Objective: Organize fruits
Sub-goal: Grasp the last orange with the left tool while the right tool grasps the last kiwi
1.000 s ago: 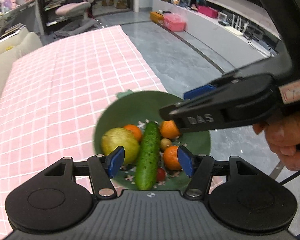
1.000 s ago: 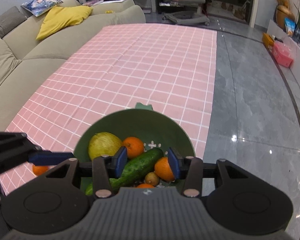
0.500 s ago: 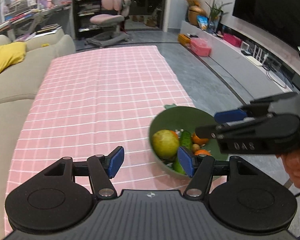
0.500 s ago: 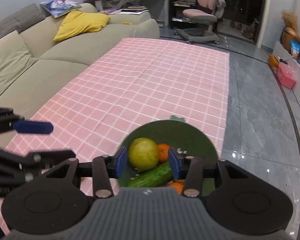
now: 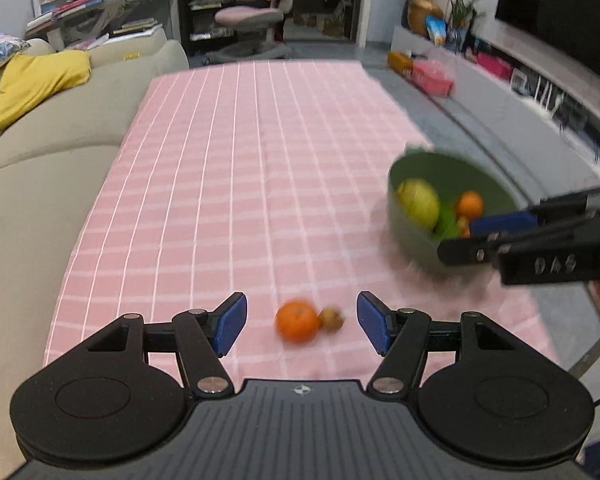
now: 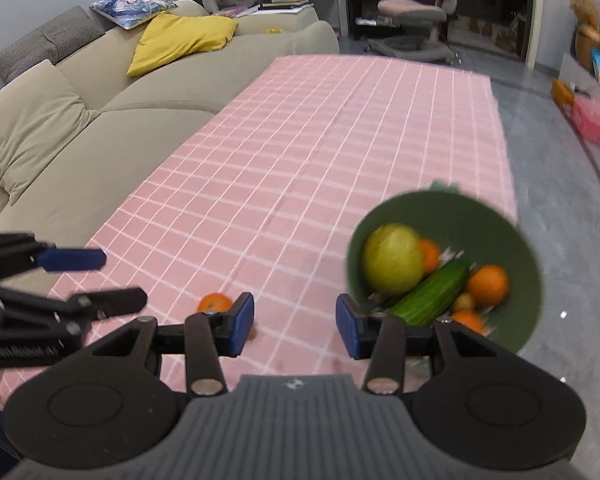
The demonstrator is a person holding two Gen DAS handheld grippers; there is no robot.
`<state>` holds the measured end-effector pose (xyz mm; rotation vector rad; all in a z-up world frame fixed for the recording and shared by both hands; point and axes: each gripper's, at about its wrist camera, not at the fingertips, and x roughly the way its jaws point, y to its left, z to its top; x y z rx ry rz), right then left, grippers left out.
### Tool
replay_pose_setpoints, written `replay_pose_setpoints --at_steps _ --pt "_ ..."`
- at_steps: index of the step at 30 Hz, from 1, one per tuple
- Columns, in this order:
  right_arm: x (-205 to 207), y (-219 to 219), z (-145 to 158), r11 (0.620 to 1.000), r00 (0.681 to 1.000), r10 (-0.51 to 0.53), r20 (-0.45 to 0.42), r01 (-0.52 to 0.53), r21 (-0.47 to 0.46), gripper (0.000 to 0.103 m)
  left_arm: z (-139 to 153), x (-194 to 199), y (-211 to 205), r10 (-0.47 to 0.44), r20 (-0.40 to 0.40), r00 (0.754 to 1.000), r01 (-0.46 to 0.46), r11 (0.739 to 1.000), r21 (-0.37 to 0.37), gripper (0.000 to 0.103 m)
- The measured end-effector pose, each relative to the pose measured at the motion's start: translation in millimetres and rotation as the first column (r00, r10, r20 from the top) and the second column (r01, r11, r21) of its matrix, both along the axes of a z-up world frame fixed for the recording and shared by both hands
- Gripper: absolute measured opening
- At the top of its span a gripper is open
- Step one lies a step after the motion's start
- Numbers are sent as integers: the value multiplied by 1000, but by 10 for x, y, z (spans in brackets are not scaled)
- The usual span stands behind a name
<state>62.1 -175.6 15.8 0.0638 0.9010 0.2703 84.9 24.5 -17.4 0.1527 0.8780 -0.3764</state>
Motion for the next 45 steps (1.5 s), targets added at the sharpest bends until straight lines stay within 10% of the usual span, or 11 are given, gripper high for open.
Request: replay_pose_setpoints --at_steps 10,21,31,45 --pt "-52 267 -687 995 994 88 -57 -91 -50 43 -442 -80 225 -128 -44 991 130 990 53 74" --pt "120 434 -957 936 942 335 4 -333 -112 42 -696 259 153 -558 -36 829 554 812 184 74" --pt "303 486 -1109 911 917 398 1 -395 -114 42 -873 505 -11 -668 -93 738 673 720 168 74" --pt "457 611 -1285 890 897 443 -5 -440 -118 30 -1015 704 -42 -714 -124 689 724 679 117 63"
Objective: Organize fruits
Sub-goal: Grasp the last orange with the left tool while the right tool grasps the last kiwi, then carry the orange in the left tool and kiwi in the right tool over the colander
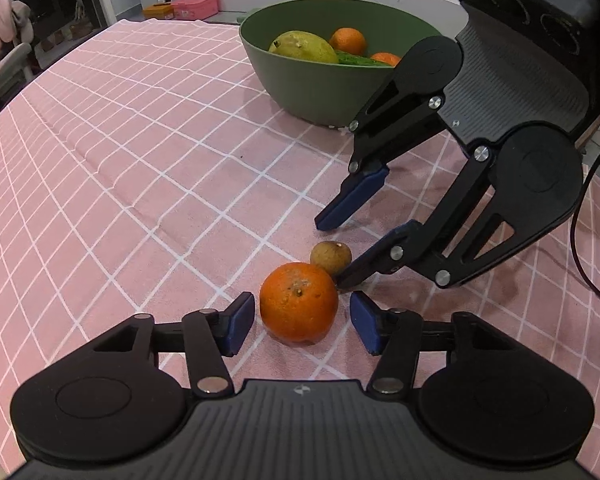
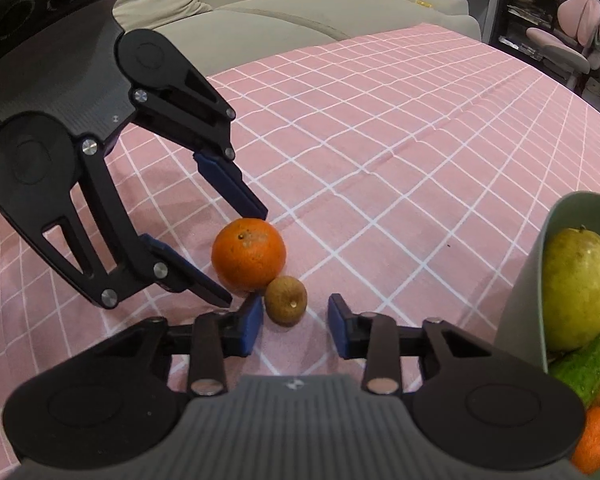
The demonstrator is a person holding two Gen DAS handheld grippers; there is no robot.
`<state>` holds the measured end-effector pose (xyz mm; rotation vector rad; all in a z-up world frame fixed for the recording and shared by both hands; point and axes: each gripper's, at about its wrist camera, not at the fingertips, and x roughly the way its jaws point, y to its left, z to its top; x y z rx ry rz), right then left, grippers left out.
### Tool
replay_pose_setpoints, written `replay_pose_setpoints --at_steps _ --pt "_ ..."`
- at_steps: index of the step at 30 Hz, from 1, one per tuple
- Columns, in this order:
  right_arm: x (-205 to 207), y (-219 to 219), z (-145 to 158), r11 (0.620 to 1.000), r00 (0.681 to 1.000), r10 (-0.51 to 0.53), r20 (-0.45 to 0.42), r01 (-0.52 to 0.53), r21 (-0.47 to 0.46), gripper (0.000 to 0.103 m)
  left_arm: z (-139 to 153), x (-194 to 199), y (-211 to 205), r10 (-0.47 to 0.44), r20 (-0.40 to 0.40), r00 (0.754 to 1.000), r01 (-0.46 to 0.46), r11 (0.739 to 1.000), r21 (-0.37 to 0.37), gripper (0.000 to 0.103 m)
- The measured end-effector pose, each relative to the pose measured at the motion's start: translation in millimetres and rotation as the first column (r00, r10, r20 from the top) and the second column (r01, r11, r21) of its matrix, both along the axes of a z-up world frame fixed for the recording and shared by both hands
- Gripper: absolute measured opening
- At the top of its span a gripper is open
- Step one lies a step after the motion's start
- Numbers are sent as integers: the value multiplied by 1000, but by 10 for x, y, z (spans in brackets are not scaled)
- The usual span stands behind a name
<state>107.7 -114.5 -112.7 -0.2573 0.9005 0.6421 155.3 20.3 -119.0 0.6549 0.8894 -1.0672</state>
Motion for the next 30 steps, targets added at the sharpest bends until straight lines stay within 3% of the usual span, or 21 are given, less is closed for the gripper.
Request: replay_pose_setpoints --at_steps 2,6,16,30 --pt "22 10 -22 1000 1000 8 -1 -8 3 23 2 5 10 0 -6 1000 0 1000 -8 60" --pt "16 4 -23 1000 1000 6 -3 -6 8 20 -11 18 2 -2 -1 1000 2 1000 -16 50" --pt "40 40 8 1000 1000 17 -3 -17 1 20 34 -34 -5 -2 10 1000 2 1000 -3 49" --pt "-22 -110 614 999 998 -5 65 2 48 20 698 -127 -122 1 108 994 -1 1000 -6 49"
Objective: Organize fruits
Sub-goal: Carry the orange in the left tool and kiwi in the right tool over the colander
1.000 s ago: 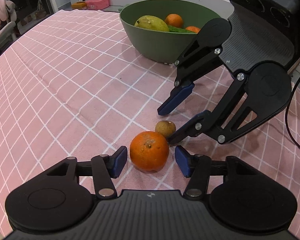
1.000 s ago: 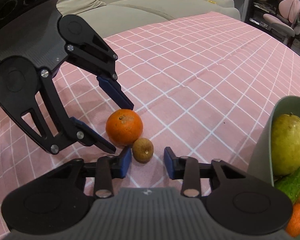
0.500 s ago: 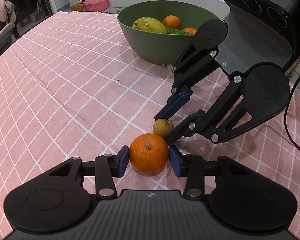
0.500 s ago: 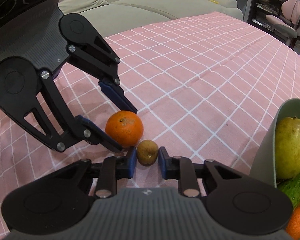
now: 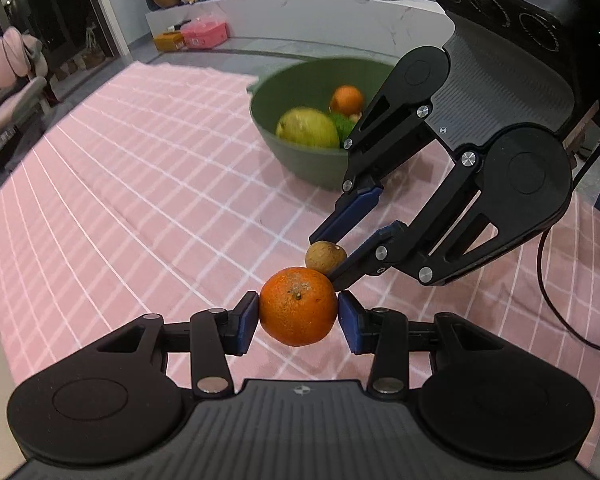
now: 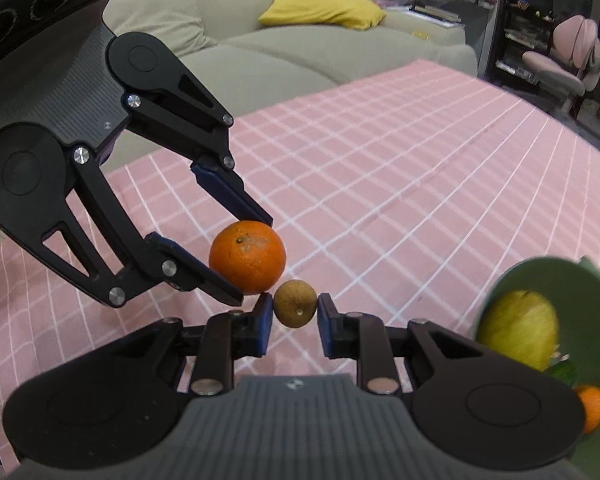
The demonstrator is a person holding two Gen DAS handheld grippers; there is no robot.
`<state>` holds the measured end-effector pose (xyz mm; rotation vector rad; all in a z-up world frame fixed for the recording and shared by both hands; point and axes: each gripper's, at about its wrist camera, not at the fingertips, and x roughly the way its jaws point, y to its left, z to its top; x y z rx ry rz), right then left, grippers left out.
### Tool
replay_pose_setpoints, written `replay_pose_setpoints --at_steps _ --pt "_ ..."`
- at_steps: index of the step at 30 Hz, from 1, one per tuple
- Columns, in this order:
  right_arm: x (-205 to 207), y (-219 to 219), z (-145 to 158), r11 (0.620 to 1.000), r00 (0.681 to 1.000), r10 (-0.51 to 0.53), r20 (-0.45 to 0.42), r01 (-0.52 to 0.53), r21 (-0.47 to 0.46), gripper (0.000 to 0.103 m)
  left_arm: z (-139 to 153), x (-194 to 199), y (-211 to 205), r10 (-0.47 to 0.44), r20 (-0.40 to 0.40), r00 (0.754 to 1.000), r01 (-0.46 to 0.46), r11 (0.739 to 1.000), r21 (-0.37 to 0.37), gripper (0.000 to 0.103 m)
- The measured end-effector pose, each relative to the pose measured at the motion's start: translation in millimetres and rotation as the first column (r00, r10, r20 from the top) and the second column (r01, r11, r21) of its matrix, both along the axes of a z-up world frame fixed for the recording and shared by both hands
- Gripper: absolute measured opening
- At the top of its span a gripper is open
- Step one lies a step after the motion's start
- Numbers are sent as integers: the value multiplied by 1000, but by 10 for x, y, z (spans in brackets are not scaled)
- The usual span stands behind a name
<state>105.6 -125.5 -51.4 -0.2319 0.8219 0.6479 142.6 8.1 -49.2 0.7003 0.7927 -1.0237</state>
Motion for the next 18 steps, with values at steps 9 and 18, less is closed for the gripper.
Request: replay_pose_setpoints --at_steps 9,18 --pt "-169 -328 478 999 996 -46 76 44 31 20 474 -141 -344 -24 111 994 24 1000 1 49" --pt "-251 -931 740 985 979 -169 111 164 47 20 564 -100 -1084 -37 143 989 41 999 -23 49"
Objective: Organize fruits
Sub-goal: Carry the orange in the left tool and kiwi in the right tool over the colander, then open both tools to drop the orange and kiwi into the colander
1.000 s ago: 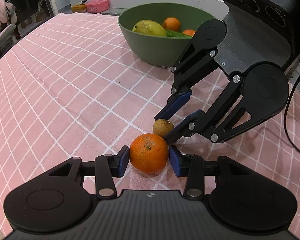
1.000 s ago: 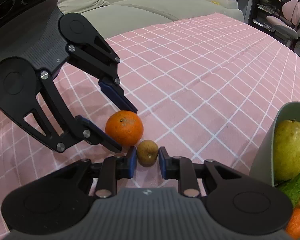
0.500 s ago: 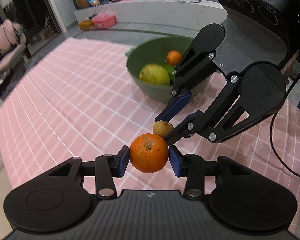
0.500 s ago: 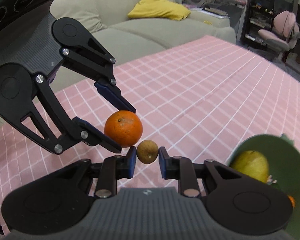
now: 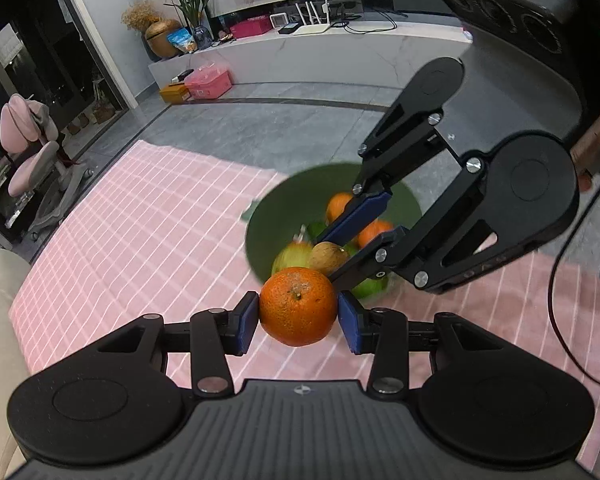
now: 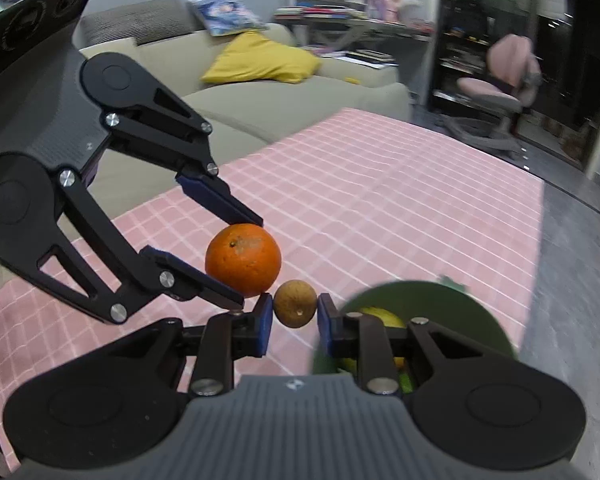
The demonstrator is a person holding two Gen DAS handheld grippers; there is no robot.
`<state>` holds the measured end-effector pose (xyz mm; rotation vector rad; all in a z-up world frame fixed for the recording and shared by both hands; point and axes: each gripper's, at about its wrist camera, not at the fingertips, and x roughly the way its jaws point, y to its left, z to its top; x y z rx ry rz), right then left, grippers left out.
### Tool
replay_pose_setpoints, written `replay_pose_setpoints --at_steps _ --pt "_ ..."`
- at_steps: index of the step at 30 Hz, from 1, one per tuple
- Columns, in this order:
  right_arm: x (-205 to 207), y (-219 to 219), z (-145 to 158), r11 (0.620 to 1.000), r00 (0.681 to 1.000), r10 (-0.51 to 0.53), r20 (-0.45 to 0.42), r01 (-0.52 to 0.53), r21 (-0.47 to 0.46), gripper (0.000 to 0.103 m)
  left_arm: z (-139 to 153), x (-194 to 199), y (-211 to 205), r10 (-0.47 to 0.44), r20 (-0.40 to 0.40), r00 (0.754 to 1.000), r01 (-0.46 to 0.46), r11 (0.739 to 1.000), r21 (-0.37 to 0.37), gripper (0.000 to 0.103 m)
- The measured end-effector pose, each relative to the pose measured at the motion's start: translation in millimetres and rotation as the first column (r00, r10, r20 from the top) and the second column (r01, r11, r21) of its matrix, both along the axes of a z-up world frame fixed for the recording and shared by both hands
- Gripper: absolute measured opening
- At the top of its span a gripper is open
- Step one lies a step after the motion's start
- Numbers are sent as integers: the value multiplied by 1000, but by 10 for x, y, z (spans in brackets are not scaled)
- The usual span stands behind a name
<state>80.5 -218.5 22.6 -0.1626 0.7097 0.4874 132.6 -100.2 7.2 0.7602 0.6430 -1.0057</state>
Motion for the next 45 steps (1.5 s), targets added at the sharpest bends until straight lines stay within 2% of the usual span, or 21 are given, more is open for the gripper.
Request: replay_pose_setpoints --at_steps 5,13,17,21,25,29,34,36,41,43,45 --pt "40 -305 -63 995 995 -97 -30 97 -17 20 -101 92 -354 39 -28 999 -39 999 -2 49" --pt "164 -566 -208 966 961 -257 -106 251 -63 20 -238 185 -584 208 -89 974 -209 978 -6 48" --pt "230 -649 -289 946 936 -322 -144 314 -75 20 -294 216 -596 314 -114 943 -318 948 -18 48" --pt "287 -722 -357 928 914 -371 -165 361 -86 20 -310 161 -619 395 -88 914 -398 917 -22 48" --pt "324 -831 -424 901 876 -433 -211 428 -70 20 -332 124 -666 472 -81 878 -475 880 -22 48" --pt "368 -862 -520 889 855 -454 -249 452 -68 21 -379 141 -712 499 -97 861 -501 865 4 48" --pt "401 -885 -558 887 851 -459 -256 456 -73 21 -409 194 -717 526 -125 841 -527 849 27 49" --pt "405 -890 -548 885 851 -463 -248 460 -76 27 -413 210 -723 536 -121 835 -536 843 40 50" --pt "393 -931 -487 879 849 -472 -238 473 -56 28 -359 183 -699 549 -124 826 -550 835 34 62" --pt "385 -946 -454 877 848 -476 -232 478 -49 29 -287 185 -670 564 -131 815 -566 824 24 69" --pt "370 -961 -408 874 847 -481 -225 485 -42 29 -192 195 -639 583 -170 795 -589 808 15 70"
